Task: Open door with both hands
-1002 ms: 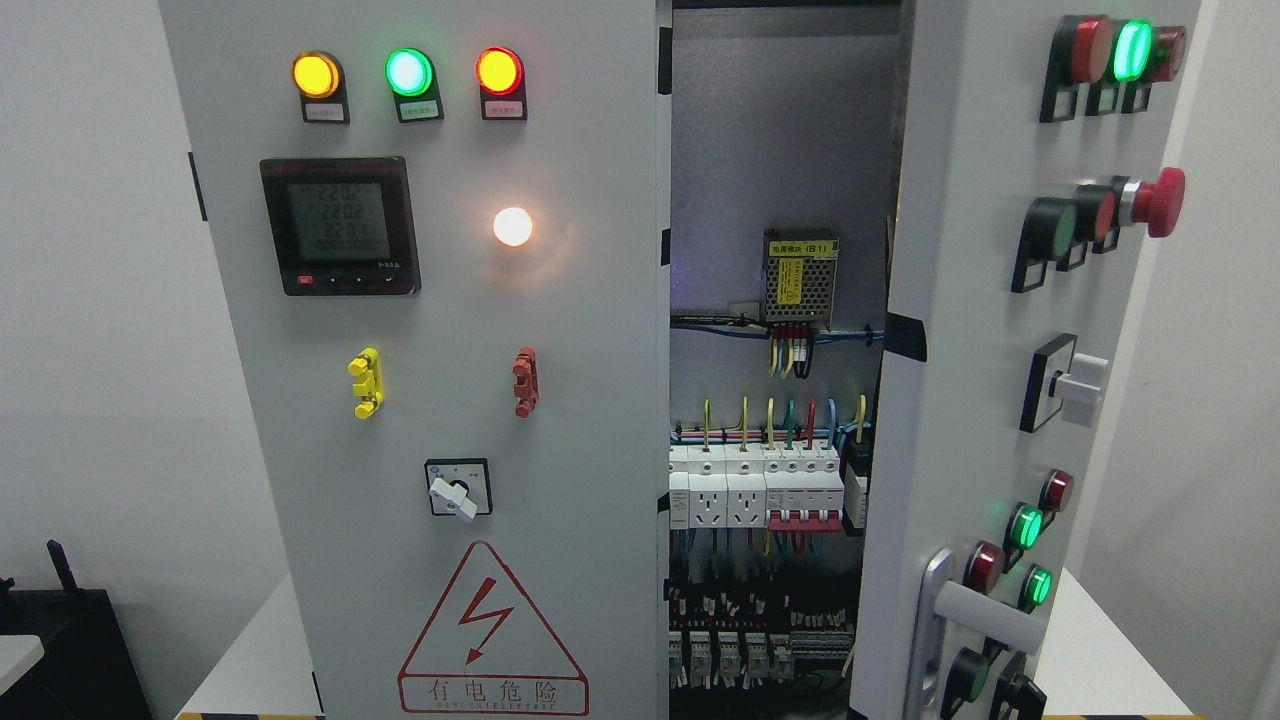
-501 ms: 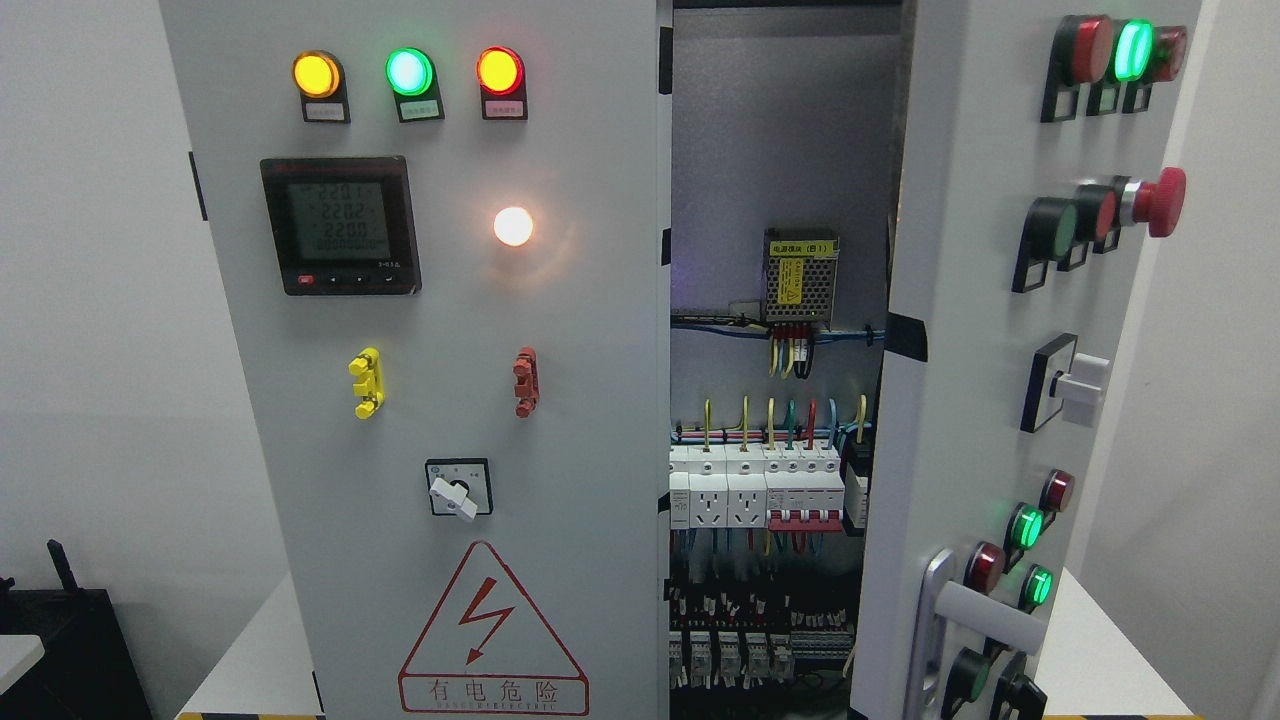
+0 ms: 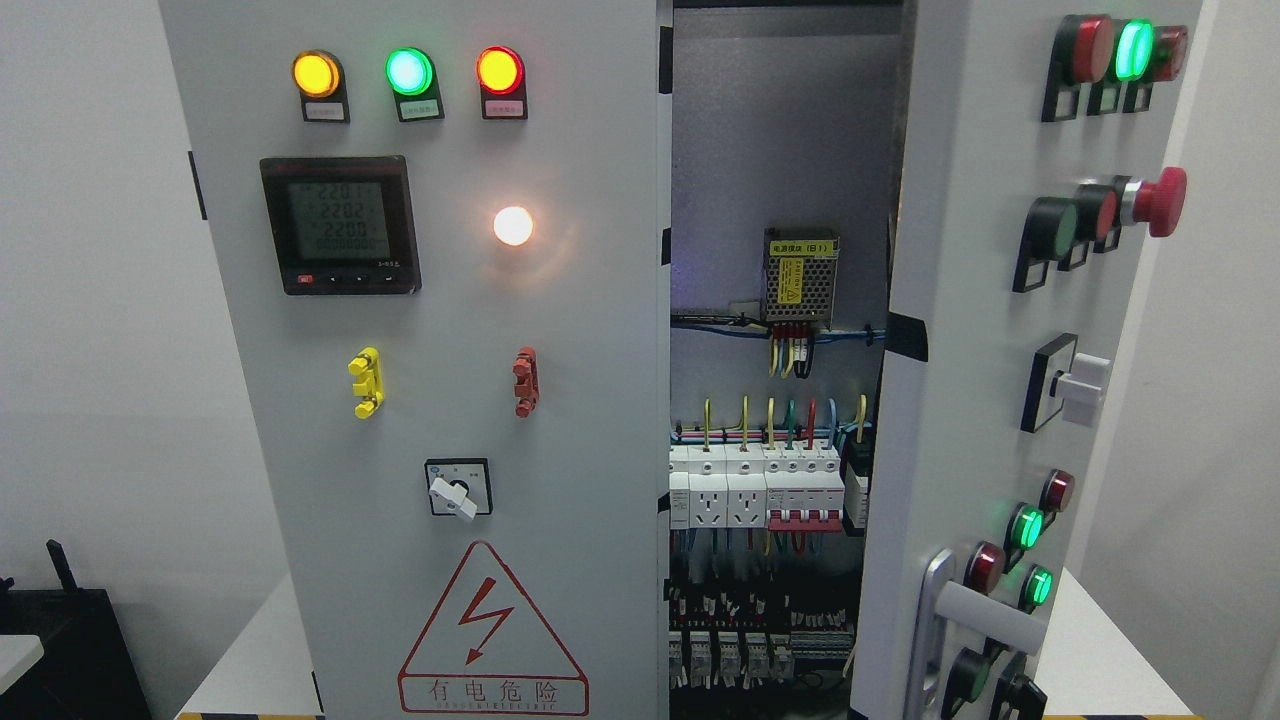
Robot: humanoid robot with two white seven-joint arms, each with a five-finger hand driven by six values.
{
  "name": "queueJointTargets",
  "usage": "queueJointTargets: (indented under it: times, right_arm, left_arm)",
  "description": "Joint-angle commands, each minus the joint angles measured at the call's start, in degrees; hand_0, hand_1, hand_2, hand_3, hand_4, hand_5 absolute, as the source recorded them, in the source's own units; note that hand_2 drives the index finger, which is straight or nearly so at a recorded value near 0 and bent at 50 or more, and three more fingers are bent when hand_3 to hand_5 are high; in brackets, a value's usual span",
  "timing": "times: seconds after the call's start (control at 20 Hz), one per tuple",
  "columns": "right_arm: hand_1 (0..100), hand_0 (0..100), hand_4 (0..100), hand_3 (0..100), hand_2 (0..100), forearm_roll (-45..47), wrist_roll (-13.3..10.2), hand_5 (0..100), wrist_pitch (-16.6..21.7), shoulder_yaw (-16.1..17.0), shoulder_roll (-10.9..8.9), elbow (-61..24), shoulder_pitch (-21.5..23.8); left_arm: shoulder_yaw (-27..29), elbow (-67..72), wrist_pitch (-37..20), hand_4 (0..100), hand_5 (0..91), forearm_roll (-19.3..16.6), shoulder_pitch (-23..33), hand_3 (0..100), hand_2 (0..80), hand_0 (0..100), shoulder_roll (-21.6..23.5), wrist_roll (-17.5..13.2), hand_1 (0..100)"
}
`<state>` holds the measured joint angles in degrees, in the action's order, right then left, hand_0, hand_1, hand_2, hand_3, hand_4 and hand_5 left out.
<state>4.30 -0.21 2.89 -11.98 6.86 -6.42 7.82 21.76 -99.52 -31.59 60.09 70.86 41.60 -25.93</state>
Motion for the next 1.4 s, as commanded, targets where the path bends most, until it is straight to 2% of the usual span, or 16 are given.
queueJointTargets:
  times: [0.0,0.15,0.3,0.45,0.6,0.85,1.1,1.35]
  right_arm:
    - [0,0,0,0,0,0.0,0.04,0,0.01,0.03,0.0,0.0,0.0]
    - [0,0,0,0,0,-0.08,0.04,0,0.01,0.03,0.0,0.0,0.0]
    - [0,0,0,0,0,0.0,0.04,0,0.01,0.03,0.0,0.0,0.0]
    - [0,0,0,0,0,0.0,0.04,0,0.01,-0.06,0.0,0.0,0.0]
    - [0,0,0,0,0,0.0,0.04,0,0.01,0.03,0.0,0.0,0.0]
    - [0,0,0,0,0,-0.08,0.04,0,0.01,-0.06,0.0,0.0,0.0]
    - [0,0,0,0,0,0.0,0.04,0,0.01,0.03,0.0,0.0,0.0]
    - [0,0,0,0,0,0.0,0.04,0,0.01,0.03,0.0,0.0,0.0]
  left_arm:
    - [17.25,-9.02,5.38,3,0.0,3.54,1.3,0,0.0,0,2.26,-2.37,0]
    - [22.69,-10.34,11.0,3,0.0,7.3,1.3,0,0.0,0,2.43,-3.25,0]
    - [30.69,-11.14,20.84,3,0.0,14.15,1.3,0,0.0,0,4.36,-5.35,0]
    - [36.41,-11.14,26.39,3,0.0,19.35,1.47,0,0.0,0,7.26,-6.85,0]
    - [39.05,-11.22,29.12,3,0.0,20.94,1.39,0,0.0,0,10.24,-8.43,0]
    - [43.36,-11.58,33.52,3,0.0,25.69,0.86,0,0.0,0,15.25,-8.44,0]
    - [42.84,-11.4,38.96,3,0.0,25.78,-5.46,0,0.0,0,22.19,-8.44,0]
    - [42.32,-11.4,39.67,3,0.0,27.0,-11.08,0,0.0,0,28.87,-8.61,0]
